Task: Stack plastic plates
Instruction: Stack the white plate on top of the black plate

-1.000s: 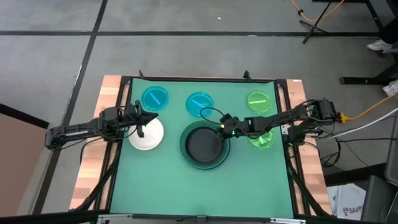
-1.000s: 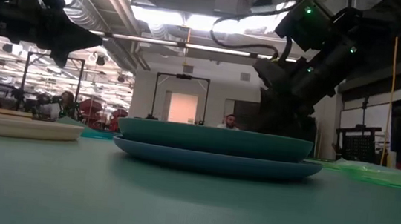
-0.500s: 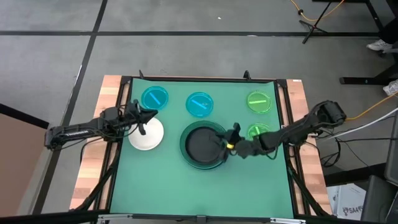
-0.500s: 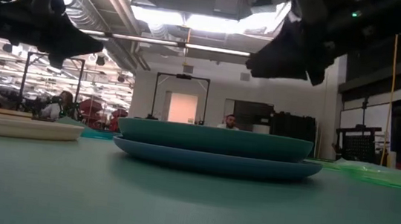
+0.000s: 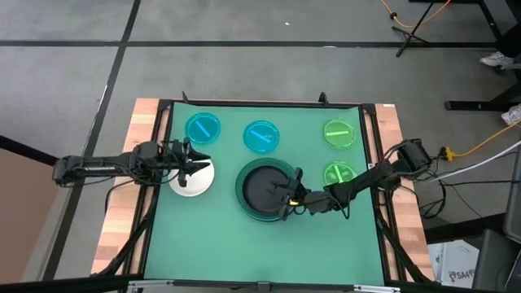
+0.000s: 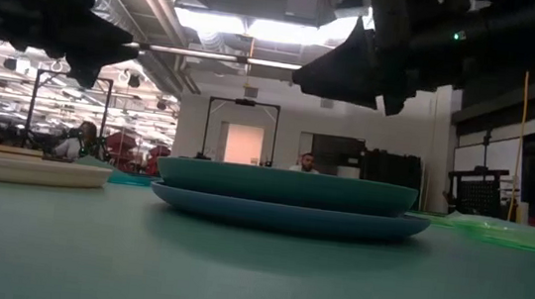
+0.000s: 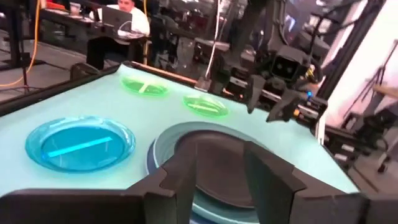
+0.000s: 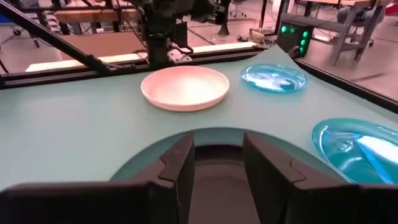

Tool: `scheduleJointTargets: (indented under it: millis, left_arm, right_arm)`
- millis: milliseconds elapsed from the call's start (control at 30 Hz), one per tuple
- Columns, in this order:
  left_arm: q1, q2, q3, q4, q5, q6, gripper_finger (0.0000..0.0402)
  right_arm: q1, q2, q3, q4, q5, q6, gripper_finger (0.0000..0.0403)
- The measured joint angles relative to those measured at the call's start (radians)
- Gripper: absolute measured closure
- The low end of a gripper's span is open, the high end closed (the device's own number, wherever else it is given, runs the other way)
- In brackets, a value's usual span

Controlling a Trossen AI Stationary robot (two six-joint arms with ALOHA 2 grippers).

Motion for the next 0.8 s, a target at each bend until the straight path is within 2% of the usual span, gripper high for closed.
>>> scheduleJointTargets:
  millis: [167, 333, 567, 800]
  left_arm:
    - [-0.084, 0.119, 0.056, -0.019, -0.081, 0.049, 0.0276]
    - [-0.173, 0.261, 0.144, -0.145, -0.22, 0.032, 0.0278]
    - [-0.298, 0.443, 0.244, -0.261, -0.285, -0.05, 0.0281]
    - [-0.428, 0.573, 0.33, -0.398, -0.35, -0.147, 0.0282]
  right_arm:
    - [-0.005, 0.006, 0.0, 0.006, 0.0, 0.007, 0.0276]
    - [-0.005, 0.006, 0.0, 0.002, -0.001, 0.012, 0.0276]
    - [-0.005, 0.006, 0.0, -0.012, -0.009, 0.012, 0.0276]
    - [-0.005, 0.006, 0.0, -0.04, -0.009, 0.019, 0.0276]
